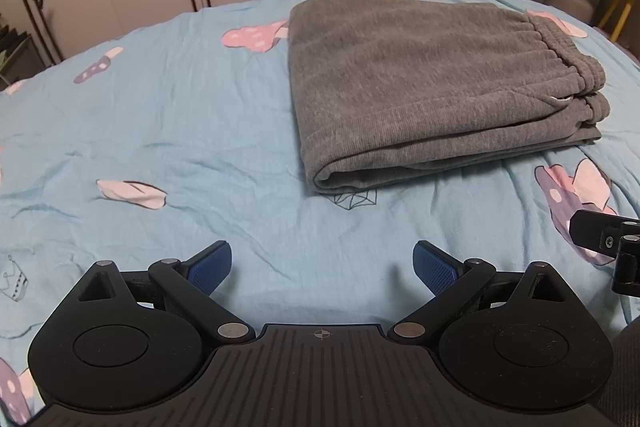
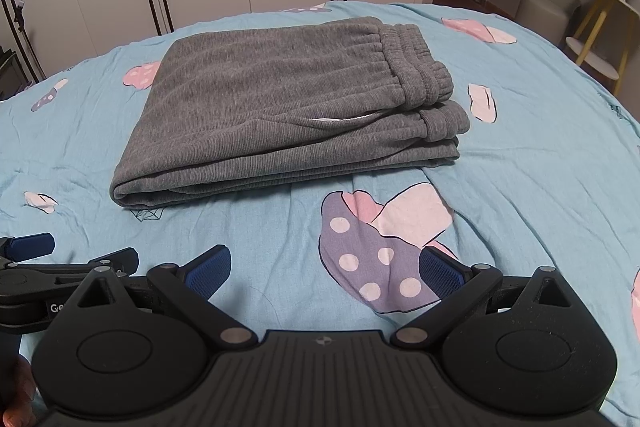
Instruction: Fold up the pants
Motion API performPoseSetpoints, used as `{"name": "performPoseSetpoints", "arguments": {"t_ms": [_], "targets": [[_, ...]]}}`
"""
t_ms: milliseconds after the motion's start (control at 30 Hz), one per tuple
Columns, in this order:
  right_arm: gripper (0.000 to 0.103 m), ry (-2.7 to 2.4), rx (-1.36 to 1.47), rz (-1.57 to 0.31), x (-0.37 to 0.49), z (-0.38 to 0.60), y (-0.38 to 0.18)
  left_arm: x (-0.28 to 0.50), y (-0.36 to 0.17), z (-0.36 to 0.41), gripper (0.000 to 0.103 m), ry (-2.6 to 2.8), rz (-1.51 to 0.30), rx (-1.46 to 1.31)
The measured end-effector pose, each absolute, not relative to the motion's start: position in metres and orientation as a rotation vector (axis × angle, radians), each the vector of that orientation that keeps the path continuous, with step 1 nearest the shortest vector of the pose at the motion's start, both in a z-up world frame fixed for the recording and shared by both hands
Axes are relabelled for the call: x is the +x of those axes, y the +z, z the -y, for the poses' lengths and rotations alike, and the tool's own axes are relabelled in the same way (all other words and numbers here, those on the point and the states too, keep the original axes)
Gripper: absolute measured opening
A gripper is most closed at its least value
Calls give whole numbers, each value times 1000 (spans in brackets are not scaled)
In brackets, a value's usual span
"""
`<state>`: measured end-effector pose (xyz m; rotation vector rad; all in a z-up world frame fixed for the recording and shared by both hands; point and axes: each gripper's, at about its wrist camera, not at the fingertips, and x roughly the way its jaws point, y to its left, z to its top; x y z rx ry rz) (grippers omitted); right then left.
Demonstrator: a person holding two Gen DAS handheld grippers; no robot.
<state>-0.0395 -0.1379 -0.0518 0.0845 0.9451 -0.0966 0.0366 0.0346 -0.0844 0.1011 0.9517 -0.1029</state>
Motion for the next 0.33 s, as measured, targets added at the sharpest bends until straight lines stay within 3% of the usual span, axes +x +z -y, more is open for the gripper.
{"name": "performPoseSetpoints", "arguments": {"t_ms": [333], "targets": [[100,-99,97,-950,-39,139,-52,29,-77,-31,100,-101,-880,132]]}}
